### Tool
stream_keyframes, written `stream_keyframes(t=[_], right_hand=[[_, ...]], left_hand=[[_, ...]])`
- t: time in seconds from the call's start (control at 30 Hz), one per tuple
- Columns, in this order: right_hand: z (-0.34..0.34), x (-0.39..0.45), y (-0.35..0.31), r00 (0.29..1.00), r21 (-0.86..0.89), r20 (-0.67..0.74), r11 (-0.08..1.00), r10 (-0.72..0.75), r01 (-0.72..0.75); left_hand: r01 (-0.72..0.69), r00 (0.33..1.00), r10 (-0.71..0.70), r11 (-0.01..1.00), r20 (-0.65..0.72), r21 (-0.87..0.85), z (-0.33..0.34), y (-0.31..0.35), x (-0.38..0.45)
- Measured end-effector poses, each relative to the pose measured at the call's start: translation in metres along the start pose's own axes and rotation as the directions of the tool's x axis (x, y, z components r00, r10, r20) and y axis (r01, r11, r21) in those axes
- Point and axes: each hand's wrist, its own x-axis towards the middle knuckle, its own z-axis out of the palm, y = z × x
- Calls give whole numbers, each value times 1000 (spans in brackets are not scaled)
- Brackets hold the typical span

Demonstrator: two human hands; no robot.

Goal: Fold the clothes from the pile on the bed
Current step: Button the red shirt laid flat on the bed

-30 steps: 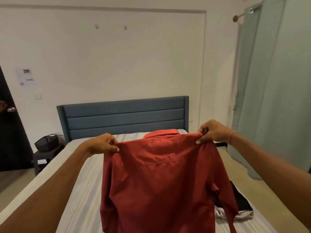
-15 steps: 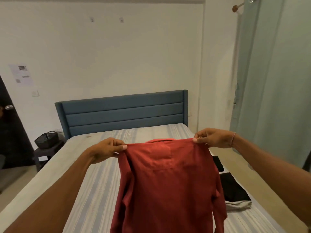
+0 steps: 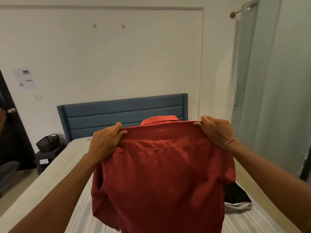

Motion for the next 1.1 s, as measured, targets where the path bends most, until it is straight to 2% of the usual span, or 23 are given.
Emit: stream_keyframes(t=[0.1, 0.17, 0.23, 0.3, 0.37, 0.47, 0.63, 0.8, 0.97, 1.1], right_hand=[[-10, 3, -5, 997, -12, -61, 999, 52, -53], [-16, 2, -15, 982, 14, -94, 987, 163, -162], [-20, 5, -34, 925, 110, -85, 926, 370, -360], [-28, 5, -54, 830, 249, -26, 808, 557, -534], [-35, 2, -64, 774, 314, -37, 743, 632, -591], [-54, -17, -64, 790, 231, -157, 800, 592, -553], [-80, -52, -48, 826, 94, -294, 874, 482, -477], [-100, -82, -26, 863, 58, -315, 915, 396, -399], [-107, -94, -16, 890, -60, -324, 932, 320, -357], [-83, -104, -16, 943, -94, -199, 952, 267, -290]], left_hand=[[-30, 996, 41, 990, -75, 139, -6, -1, -4], [-30, 988, 59, 980, -143, 195, -10, 3, -7], [-5, 983, 47, 974, -177, 228, -16, 10, -6], [46, 981, -1, 972, -192, 232, -24, 21, -6], [108, 976, -61, 970, -210, 216, -34, 29, -9], [162, 964, -107, 962, -242, 220, -54, 37, -24], [214, 948, -117, 922, -296, 322, -92, 57, -49], [193, 953, -83, 907, -291, 374, -124, 75, -68], [168, 970, -94, 925, -222, 341, -124, 88, -82], [160, 984, -129, 939, -119, 304, -96, 80, -97]])
